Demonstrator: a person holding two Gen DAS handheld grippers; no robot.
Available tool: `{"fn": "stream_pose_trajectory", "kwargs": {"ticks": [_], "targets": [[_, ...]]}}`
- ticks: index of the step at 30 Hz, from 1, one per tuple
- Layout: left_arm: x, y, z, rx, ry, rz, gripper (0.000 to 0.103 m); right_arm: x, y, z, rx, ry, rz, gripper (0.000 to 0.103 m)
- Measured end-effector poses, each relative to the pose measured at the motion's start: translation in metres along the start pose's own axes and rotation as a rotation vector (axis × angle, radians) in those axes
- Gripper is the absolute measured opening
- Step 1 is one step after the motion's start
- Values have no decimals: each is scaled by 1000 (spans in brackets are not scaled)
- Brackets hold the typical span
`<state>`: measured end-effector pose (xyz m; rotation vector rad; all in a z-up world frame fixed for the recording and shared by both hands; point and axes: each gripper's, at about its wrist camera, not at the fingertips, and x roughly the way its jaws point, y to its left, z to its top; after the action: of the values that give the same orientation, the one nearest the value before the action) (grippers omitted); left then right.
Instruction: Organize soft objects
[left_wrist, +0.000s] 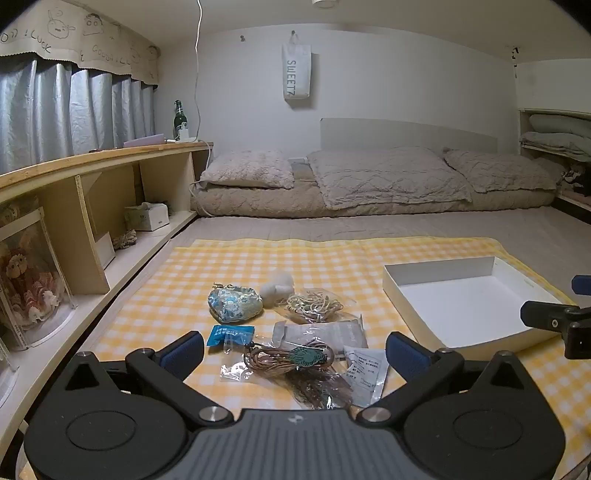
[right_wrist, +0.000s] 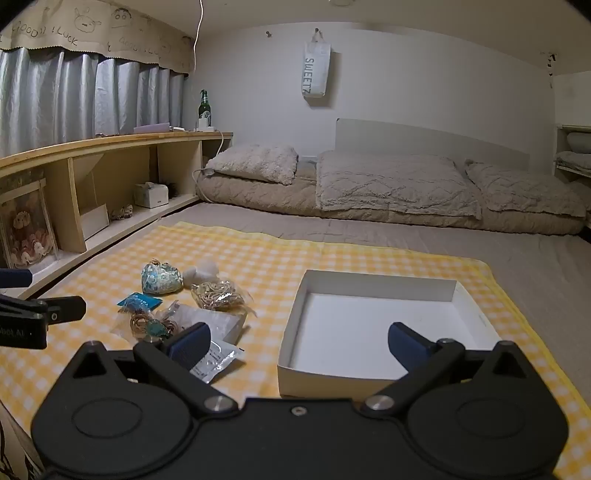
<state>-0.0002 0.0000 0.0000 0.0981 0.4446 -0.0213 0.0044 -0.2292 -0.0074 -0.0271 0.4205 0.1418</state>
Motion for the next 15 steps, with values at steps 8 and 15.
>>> {"fn": "stream_pose_trajectory", "kwargs": {"ticks": [8, 15], "targets": [[0, 0, 0, 0, 3, -1, 103, 0, 0, 0, -2, 3, 0, 103], [-1, 1, 0, -2, 5, -1, 103, 0, 0, 0, -4, 2, -1, 103]]}}
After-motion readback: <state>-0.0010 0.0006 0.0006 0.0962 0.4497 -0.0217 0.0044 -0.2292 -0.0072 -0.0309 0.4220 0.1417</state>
